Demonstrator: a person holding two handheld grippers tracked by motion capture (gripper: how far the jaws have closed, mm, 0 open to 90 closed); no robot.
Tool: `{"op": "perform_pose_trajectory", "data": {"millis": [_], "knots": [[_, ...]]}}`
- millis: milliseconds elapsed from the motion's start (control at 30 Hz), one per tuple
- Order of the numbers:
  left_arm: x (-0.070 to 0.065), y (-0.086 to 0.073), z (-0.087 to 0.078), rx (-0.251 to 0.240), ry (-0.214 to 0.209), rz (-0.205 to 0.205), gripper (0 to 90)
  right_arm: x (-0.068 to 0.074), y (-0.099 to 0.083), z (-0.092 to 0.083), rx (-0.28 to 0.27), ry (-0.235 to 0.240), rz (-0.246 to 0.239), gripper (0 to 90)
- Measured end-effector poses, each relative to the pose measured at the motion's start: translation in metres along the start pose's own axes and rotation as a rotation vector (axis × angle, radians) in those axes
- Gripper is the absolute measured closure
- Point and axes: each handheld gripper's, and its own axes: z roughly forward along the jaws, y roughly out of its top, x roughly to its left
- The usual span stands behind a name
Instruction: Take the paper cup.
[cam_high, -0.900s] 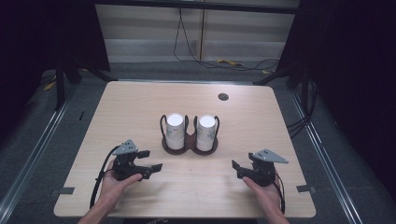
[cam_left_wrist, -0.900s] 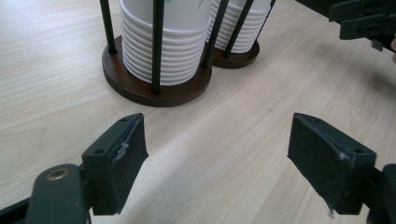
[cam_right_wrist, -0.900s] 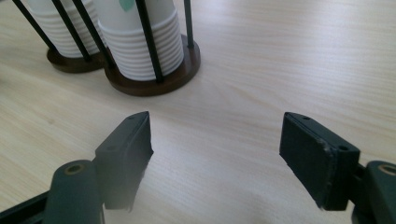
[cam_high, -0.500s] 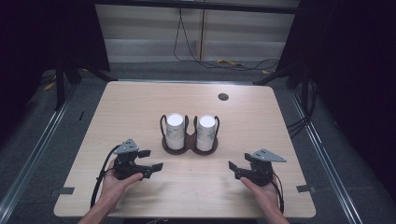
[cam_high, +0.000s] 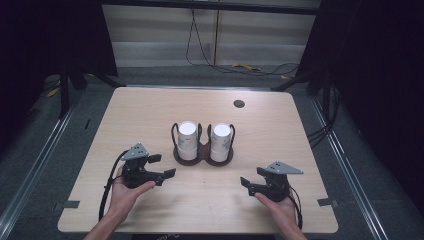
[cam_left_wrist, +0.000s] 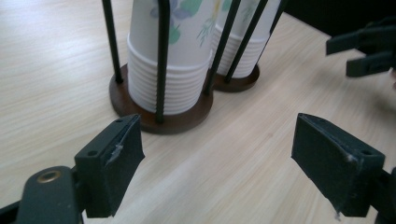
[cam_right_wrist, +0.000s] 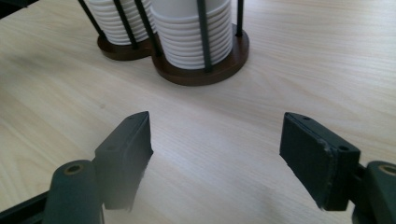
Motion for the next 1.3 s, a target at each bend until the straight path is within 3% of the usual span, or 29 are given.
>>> {"op": "perform_pose_trajectory", "data": {"millis": [233,300,500,600,700,767,933,1067,1233,1300], "knots": [[-0.007,0.010,-0.001,-0.006,-0.016,0.018,17.4,0.002,0.001,-0.001,0.011,0.006,-0.006,23.7],[-0.009,0.019,-0.001,0.002,0.007,0.042,17.5,0.002,0.001,-0.002,0.006,-0.004,-0.016,23.5],[-0.009,0.042,-0.004,-0.030,0.011,0.070,17.9,0.003,0.002,-0.003,-0.001,0.006,-0.015,23.6],[-0.009,0.050,-0.004,-0.040,0.009,0.091,18.0,0.005,0.002,-0.004,-0.007,0.012,-0.015,23.6],[-0.008,0.054,-0.003,-0.010,-0.006,0.101,18.5,0.008,0.003,-0.006,-0.013,0.017,-0.026,23.9],[-0.008,0.055,-0.004,-0.013,0.005,0.114,20.9,0.009,0.003,-0.007,-0.016,0.018,-0.027,24.3],[-0.006,0.065,-0.006,-0.039,0.011,0.125,20.9,0.010,0.004,-0.006,-0.031,0.009,-0.027,25.6],[-0.006,0.076,-0.002,-0.055,0.006,0.158,21.1,0.008,0.004,-0.003,-0.019,0.021,-0.026,25.6],[-0.003,0.086,0.004,-0.049,0.025,0.153,20.4,0.011,0.003,-0.003,-0.016,0.035,-0.031,25.6],[-0.002,0.092,0.008,-0.033,0.028,0.155,20.1,0.011,0.002,-0.002,-0.018,0.052,-0.009,25.7]]}}
